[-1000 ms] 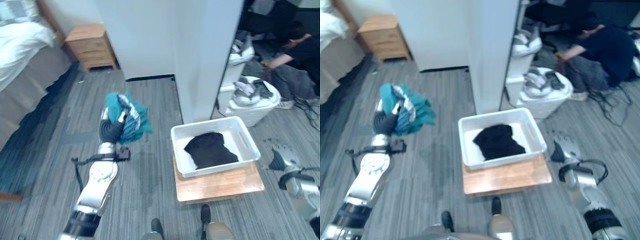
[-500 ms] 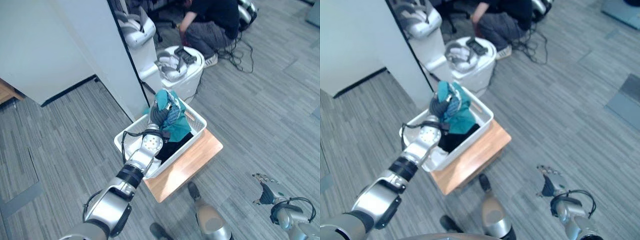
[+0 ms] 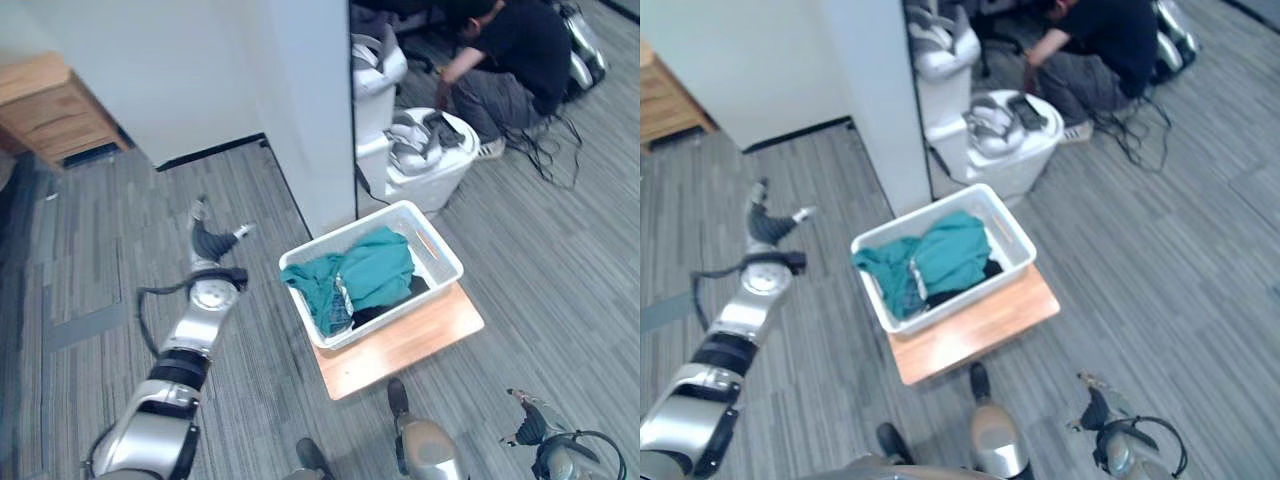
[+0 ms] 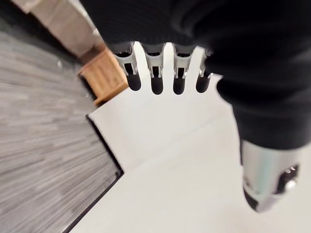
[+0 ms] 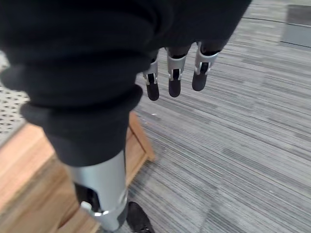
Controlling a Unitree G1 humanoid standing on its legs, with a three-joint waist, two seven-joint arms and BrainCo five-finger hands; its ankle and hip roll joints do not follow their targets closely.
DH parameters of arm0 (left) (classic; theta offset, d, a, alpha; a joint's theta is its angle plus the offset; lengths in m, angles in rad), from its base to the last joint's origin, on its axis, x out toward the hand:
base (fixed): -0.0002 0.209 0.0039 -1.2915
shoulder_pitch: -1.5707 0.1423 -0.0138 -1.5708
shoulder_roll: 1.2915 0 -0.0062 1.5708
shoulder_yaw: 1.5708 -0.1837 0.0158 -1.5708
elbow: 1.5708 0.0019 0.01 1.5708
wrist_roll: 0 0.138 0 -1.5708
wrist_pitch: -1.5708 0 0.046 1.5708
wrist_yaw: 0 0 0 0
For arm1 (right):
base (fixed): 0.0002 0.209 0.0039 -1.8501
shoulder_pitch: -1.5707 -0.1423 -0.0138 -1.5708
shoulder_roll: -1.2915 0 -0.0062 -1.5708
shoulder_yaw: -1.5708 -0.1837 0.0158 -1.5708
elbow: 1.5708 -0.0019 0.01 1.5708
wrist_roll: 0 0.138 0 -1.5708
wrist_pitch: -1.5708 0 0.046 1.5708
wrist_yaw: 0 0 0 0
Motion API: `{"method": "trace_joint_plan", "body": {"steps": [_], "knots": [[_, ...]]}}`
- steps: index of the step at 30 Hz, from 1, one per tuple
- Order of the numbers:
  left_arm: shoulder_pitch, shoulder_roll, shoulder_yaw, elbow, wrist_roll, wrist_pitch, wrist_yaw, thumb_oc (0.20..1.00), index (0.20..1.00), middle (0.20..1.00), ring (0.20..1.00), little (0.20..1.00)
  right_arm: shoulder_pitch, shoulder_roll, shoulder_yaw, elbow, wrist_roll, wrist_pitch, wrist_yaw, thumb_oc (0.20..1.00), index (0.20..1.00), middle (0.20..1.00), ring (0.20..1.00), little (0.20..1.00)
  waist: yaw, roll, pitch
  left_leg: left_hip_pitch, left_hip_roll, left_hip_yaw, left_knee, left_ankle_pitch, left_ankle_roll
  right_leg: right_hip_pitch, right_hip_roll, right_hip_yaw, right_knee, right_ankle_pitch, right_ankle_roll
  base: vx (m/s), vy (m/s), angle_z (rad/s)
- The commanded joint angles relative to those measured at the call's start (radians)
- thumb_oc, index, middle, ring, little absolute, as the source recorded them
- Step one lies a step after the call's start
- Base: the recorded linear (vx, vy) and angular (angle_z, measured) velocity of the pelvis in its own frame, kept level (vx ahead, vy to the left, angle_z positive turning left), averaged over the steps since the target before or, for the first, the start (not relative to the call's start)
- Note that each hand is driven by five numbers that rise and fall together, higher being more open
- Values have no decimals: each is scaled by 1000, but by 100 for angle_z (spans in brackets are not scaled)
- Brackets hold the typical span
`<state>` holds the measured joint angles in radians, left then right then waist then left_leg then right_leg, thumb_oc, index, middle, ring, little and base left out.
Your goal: Tidy up the quilt and then pick up the clothes from the bed and put them into the laundry hamper.
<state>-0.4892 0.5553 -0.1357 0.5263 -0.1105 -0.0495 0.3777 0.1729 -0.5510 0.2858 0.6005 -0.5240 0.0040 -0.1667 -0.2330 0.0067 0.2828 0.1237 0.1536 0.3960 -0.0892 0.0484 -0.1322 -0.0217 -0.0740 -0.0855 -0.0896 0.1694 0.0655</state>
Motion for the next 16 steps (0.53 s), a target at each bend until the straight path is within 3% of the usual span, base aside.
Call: {"method": "trace_joint_plan", "body": {"steps": [1,8,16], "knots": [[-37,69,17,99,40,-37,5,1000,1000,1000,1000,1000,-45,-14,23,27,35,-25,27,1000,1000,1000,1000,1000,19,-6,-58,29,38,-24,2,-57,-21,49,-45,8,30,-188,110,3,-5,8],[308,-24,112,100,0,-32,-117,1000,1000,1000,1000,1000,-104,71,4,139,65,7,32,1000,1000,1000,1000,1000,72,-15,-89,42,35,-52,2,-60,-10,79,-48,-10,36,-197,102,0,25,11],[516,-219,158,505,-15,14,-163,1000,1000,1000,1000,1000,-180,211,-47,374,219,41,11,1000,1000,1000,1000,1000,110,-18,-113,54,19,-67,2,-76,8,102,-60,-13,35,-198,99,4,76,9]]}}
